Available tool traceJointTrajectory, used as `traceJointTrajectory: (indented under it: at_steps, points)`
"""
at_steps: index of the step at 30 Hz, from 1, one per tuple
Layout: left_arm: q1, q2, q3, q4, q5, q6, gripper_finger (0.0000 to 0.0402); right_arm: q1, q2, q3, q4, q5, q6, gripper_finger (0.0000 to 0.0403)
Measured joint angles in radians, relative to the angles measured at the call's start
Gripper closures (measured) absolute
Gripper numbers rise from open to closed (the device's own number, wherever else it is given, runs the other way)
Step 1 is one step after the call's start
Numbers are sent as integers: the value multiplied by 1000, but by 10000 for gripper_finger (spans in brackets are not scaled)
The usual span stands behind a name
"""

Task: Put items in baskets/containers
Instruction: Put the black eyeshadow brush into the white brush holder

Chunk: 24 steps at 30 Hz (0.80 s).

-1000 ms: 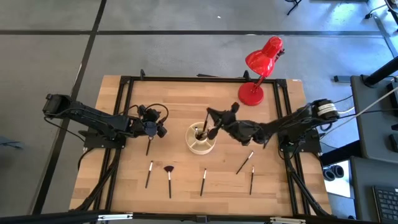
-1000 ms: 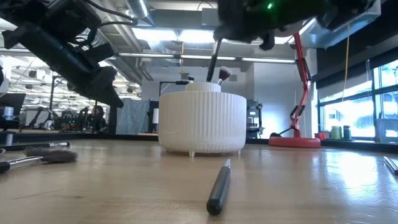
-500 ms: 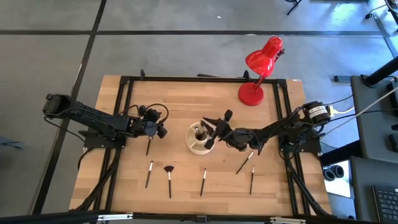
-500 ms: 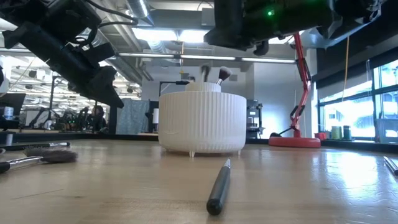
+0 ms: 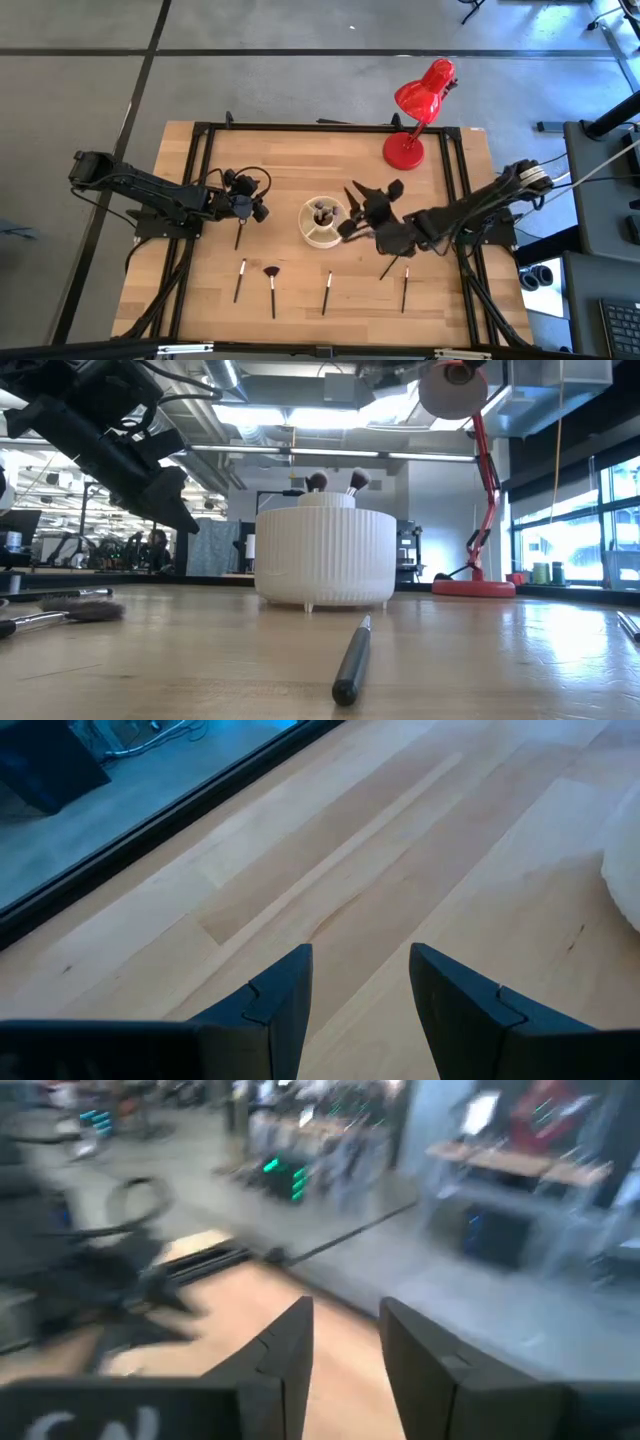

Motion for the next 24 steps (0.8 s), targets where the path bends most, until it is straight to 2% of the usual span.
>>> traceJointTrajectory:
  at_steps: [2,5,7,10,15,18,24]
  points:
    - [0,0,0,2,0,9,238,-4,4,99,-298,-145,255,295]
    - [0,0,0,2,1,11,238,-52,28,175,-625,-461,553,301]
    - [0,0,0,1,1,14,238,-73,44,174,-773,-629,631,303]
    - [0,0,0,-1,10,23,238,-78,46,160,-956,-825,648,303]
    - [0,0,0,-5,12,23,238,-66,43,155,-1235,-1079,603,303]
    - [0,0,0,-6,10,23,238,-53,42,121,-1281,-1097,441,303]
    - [0,0,0,-6,1,23,238,-38,47,-23,-1188,-1183,1,303]
